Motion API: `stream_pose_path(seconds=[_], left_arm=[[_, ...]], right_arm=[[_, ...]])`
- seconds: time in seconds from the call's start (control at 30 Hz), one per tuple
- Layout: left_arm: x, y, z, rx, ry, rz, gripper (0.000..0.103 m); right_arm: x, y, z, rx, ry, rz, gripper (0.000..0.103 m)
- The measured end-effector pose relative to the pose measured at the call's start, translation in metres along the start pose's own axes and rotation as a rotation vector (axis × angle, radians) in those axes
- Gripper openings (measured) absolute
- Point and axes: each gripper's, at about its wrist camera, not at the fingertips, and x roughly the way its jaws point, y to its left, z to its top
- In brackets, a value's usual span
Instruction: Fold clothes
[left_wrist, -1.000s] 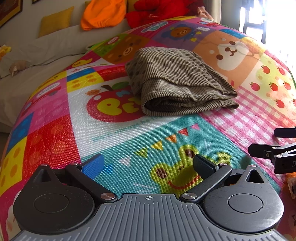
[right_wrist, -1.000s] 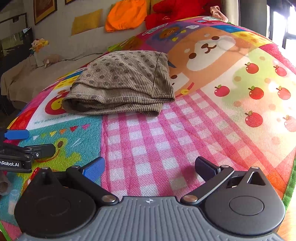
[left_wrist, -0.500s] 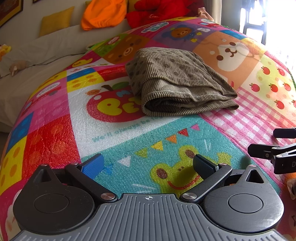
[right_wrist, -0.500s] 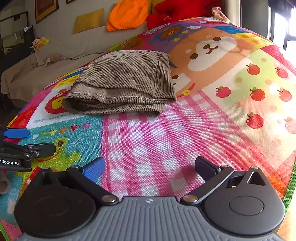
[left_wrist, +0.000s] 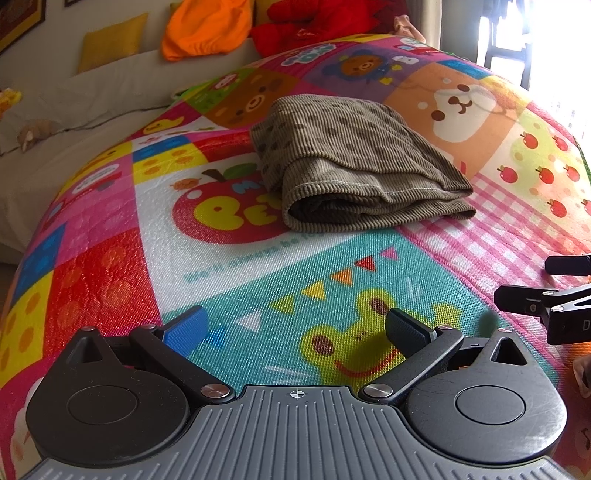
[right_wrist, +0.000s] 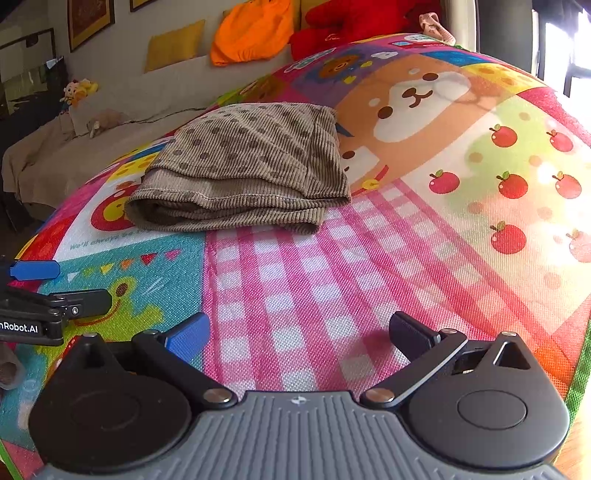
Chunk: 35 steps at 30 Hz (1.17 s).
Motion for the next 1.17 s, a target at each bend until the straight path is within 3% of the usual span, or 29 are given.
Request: stream_pose_path(seconds=[0.9,1.07,1.17], left_arm=[[-0.001,-0.002,0.001,0.011,0.018,0.01,0.103],[-0.002,0.002,0.002,-0.001,0.011,-0.004,0.103],[-0.007,0.023,0.01,-0.08,-0.041,-0.05,0.103]], right_arm=[[0.001,0.01,0.003,-0.045,0.041,-0.05,0.103],[0.003,0.01,0.008,-0.147,0.026,-0.014,0.103],[0.001,0.016,0.011,-0.265,-0.01,0.05,0.103]])
